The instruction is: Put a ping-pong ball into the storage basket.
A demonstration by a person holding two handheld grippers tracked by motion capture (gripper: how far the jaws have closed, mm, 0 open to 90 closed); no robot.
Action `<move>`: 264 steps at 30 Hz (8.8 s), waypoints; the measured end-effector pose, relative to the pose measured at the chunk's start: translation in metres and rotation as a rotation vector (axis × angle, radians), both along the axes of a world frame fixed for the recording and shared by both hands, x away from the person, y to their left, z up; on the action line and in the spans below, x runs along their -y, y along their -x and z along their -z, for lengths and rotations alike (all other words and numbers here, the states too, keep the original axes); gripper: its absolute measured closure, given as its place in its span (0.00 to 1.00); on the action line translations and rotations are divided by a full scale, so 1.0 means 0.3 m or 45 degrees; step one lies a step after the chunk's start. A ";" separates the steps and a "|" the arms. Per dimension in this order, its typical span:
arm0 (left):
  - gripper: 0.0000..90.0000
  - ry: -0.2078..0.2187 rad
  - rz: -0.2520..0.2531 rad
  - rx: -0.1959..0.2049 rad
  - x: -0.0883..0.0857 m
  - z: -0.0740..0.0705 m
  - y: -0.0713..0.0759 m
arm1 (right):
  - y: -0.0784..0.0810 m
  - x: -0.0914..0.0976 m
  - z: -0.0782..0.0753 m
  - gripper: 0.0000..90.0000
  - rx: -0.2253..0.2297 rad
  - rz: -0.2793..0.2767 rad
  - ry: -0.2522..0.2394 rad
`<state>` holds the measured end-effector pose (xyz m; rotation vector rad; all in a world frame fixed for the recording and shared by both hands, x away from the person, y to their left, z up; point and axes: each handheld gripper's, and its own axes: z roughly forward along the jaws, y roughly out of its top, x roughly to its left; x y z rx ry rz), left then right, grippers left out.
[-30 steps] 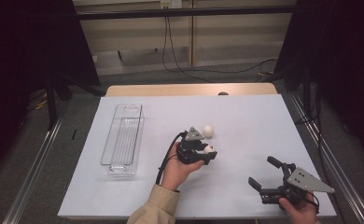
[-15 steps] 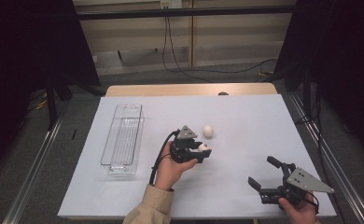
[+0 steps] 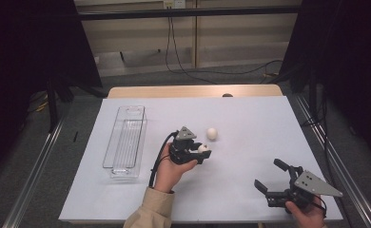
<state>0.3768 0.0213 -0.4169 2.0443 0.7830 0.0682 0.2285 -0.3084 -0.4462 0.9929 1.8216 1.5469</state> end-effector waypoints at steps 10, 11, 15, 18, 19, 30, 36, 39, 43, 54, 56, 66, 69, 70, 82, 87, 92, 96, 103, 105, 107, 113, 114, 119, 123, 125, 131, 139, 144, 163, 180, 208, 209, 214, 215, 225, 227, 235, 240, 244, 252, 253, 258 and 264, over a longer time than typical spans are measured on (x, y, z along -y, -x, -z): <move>0.57 0.002 -0.023 -0.007 -0.015 -0.002 -0.006 | 0.002 0.003 0.000 0.01 0.001 0.000 -0.005; 0.57 -0.005 -0.023 -0.005 -0.017 -0.003 -0.007 | 0.002 0.003 0.000 0.01 0.001 0.000 -0.005; 0.57 -0.005 -0.045 0.001 -0.033 -0.016 -0.007 | 0.001 0.000 0.000 0.01 0.003 -0.001 0.002; 0.57 0.000 -0.052 -0.005 -0.046 -0.024 -0.009 | 0.002 -0.003 0.000 0.01 0.001 -0.003 0.000; 0.57 -0.004 -0.053 -0.002 -0.050 -0.026 -0.011 | 0.002 -0.002 -0.001 0.01 0.000 -0.003 0.001; 0.57 0.003 -0.091 -0.010 -0.086 -0.049 -0.021 | 0.005 0.004 -0.002 0.01 0.001 0.004 0.003; 0.57 0.000 -0.107 -0.020 -0.096 -0.055 -0.024 | 0.006 0.004 -0.003 0.01 0.004 0.000 -0.003; 0.57 -0.012 -0.118 -0.018 -0.101 -0.059 -0.025 | 0.005 0.005 -0.002 0.01 0.001 0.004 -0.007; 0.57 -0.017 -0.131 -0.015 -0.110 -0.065 -0.025 | 0.006 0.007 -0.005 0.01 0.010 0.005 -0.005; 0.57 -0.006 -0.156 -0.018 -0.145 -0.086 -0.031 | 0.007 0.003 -0.004 0.01 0.005 -0.002 -0.004; 0.57 -0.008 -0.166 -0.022 -0.153 -0.090 -0.032 | 0.006 0.003 -0.004 0.01 0.006 -0.002 -0.005; 0.57 -0.013 -0.198 -0.023 -0.181 -0.097 -0.034 | 0.002 -0.005 -0.005 0.01 0.006 -0.009 -0.007; 0.57 -0.015 -0.204 -0.023 -0.188 -0.098 -0.035 | 0.000 -0.006 -0.004 0.01 0.008 -0.013 -0.003; 0.57 -0.018 -0.208 -0.021 -0.190 -0.099 -0.035 | 0.000 -0.007 -0.004 0.01 0.007 -0.014 -0.004; 0.57 -0.033 -0.220 -0.039 -0.207 -0.104 -0.037 | 0.000 -0.008 -0.006 0.01 0.007 -0.017 -0.006; 0.57 -0.032 -0.225 -0.041 -0.214 -0.107 -0.039 | 0.000 -0.008 -0.006 0.01 0.007 -0.018 -0.007; 0.57 -0.035 -0.228 -0.043 -0.225 -0.108 -0.042 | -0.001 -0.007 -0.006 0.01 0.006 -0.015 -0.010; 0.57 -0.031 -0.239 -0.045 -0.234 -0.111 -0.042 | -0.001 -0.009 -0.006 0.01 0.009 -0.019 -0.009; 0.57 -0.022 -0.254 -0.048 -0.245 -0.114 -0.042 | -0.001 -0.011 -0.006 0.01 0.007 -0.022 -0.010; 0.57 -0.025 -0.253 -0.047 -0.249 -0.115 -0.043 | -0.001 -0.011 -0.007 0.01 0.009 -0.025 -0.007; 0.57 -0.025 -0.258 -0.046 -0.254 -0.115 -0.043 | -0.001 -0.011 -0.007 0.01 0.008 -0.024 -0.010; 0.57 -0.022 -0.274 -0.049 -0.269 -0.118 -0.045 | -0.001 -0.012 -0.007 0.01 0.007 -0.028 -0.008; 0.57 -0.018 -0.279 -0.050 -0.272 -0.119 -0.045 | -0.001 -0.012 -0.007 0.01 0.007 -0.028 -0.008; 0.57 -0.012 -0.300 -0.044 -0.292 -0.127 -0.044 | -0.001 -0.011 -0.007 0.01 0.010 -0.027 -0.008; 0.57 -0.017 -0.310 -0.039 -0.302 -0.131 -0.044 | -0.001 -0.012 -0.008 0.01 0.013 -0.028 -0.007; 0.57 -0.025 -0.306 -0.040 -0.306 -0.132 -0.044 | -0.001 -0.013 -0.008 0.01 0.016 -0.028 -0.008; 0.57 -0.042 -0.313 -0.033 -0.315 -0.132 -0.044 | -0.001 -0.014 -0.008 0.01 0.016 -0.031 -0.009; 0.57 -0.054 -0.329 -0.023 -0.330 -0.136 -0.043 | -0.002 -0.015 -0.008 0.01 0.014 -0.032 -0.010; 0.57 -0.047 -0.342 -0.026 -0.340 -0.137 -0.043 | -0.003 -0.016 -0.007 0.01 0.014 -0.034 -0.011; 0.57 -0.073 -0.362 -0.006 -0.369 -0.143 -0.043 | -0.004 -0.017 -0.007 0.01 0.014 -0.037 -0.009; 0.57 -0.095 -0.375 0.015 -0.390 -0.147 -0.041 | -0.005 -0.019 -0.006 0.01 0.011 -0.038 -0.012; 0.57 -0.099 -0.455 0.040 -0.466 -0.158 -0.034 | -0.007 -0.024 -0.005 0.01 0.012 -0.043 -0.011; 0.57 -0.102 -0.456 0.041 -0.470 -0.159 -0.033 | -0.007 -0.024 -0.005 0.01 0.012 -0.044 -0.010; 0.57 -0.102 -0.472 0.046 -0.482 -0.164 -0.030 | -0.006 -0.024 -0.005 0.01 0.013 -0.047 -0.010; 0.57 -0.109 -0.475 0.049 -0.486 -0.165 -0.030 | -0.007 -0.023 -0.005 0.01 0.013 -0.046 -0.010; 0.57 -0.110 -0.497 0.053 -0.505 -0.165 -0.028 | -0.006 -0.026 -0.006 0.01 0.010 -0.047 -0.012; 0.57 -0.115 -0.499 0.052 -0.510 -0.165 -0.028 | -0.006 -0.026 -0.006 0.01 0.010 -0.048 -0.010; 0.57 -0.117 -0.522 0.060 -0.525 -0.165 -0.025 | -0.006 -0.024 -0.005 0.01 0.013 -0.048 -0.008; 0.57 -0.114 -0.535 0.062 -0.535 -0.166 -0.024 | -0.006 -0.025 -0.005 0.01 0.013 -0.051 -0.006; 0.57 -0.117 -0.544 0.062 -0.545 -0.166 -0.024 | -0.007 -0.025 -0.005 0.01 0.014 -0.051 -0.005; 0.57 -0.121 -0.561 0.066 -0.558 -0.165 -0.023 | -0.007 -0.025 -0.005 0.01 0.012 -0.052 -0.005; 0.57 -0.117 -0.563 0.063 -0.561 -0.164 -0.023 | -0.007 -0.025 -0.005 0.01 0.011 -0.052 -0.006; 0.57 -0.131 -0.571 0.061 -0.570 -0.159 -0.025 | -0.006 -0.026 -0.005 0.01 0.012 -0.052 -0.006; 0.57 -0.147 -0.605 0.059 -0.581 -0.147 -0.028 | -0.007 -0.026 -0.004 0.01 0.011 -0.051 -0.003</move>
